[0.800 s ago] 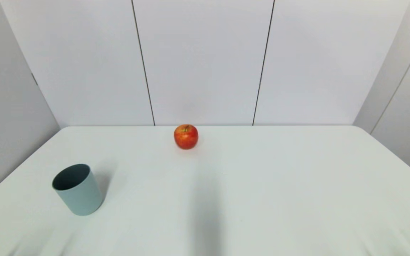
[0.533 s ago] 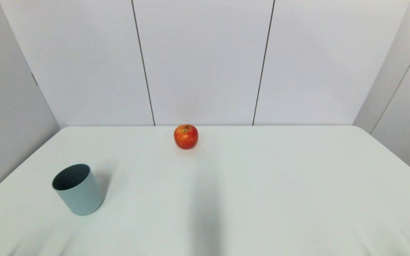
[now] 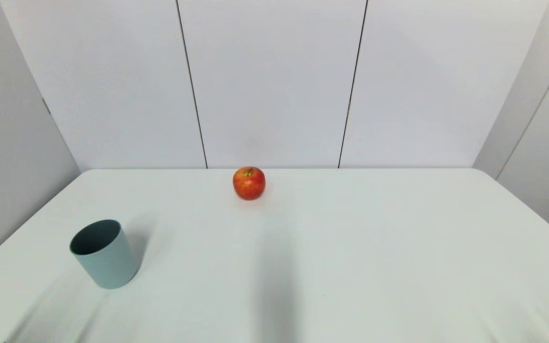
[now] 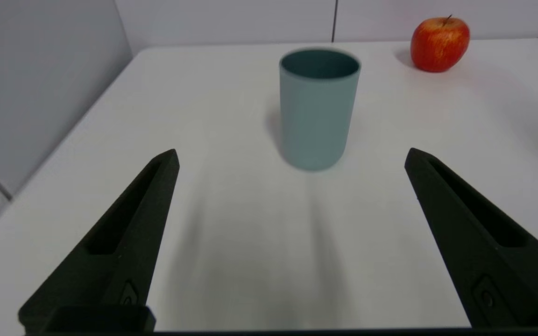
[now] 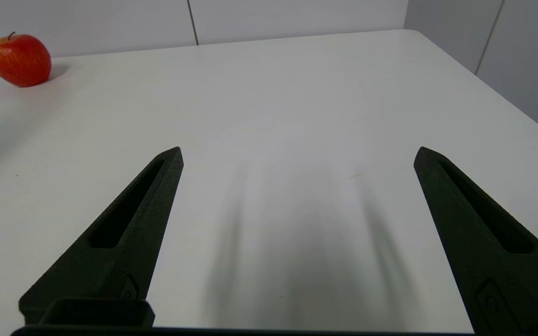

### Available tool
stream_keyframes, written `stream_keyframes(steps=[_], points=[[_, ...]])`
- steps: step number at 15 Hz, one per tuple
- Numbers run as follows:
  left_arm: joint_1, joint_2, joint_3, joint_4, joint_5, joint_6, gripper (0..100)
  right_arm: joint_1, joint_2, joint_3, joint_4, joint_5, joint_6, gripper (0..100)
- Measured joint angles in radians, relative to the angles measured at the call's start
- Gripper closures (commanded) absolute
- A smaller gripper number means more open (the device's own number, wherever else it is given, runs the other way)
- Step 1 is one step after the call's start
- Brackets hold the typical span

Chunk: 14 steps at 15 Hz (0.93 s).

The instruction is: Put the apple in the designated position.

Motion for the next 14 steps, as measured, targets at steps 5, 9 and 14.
stream_keyframes(steps=[5, 9, 14], points=[[-0.032, 0.521, -0.378, -0.124, -0.151, 0.21, 0, 0.0, 0.0, 0.0, 0.0, 0.0, 0.0, 0], [-0.125, 0.98, -0.711, -0.157, -0.302, 0.387, 0, 0.0, 0.0, 0.0, 0.0, 0.0, 0.0, 0], [-0.285, 1.494, -1.169, -0.069, -0.337, 0.424, 0, 0.0, 0.0, 0.0, 0.0, 0.0, 0.0, 0]])
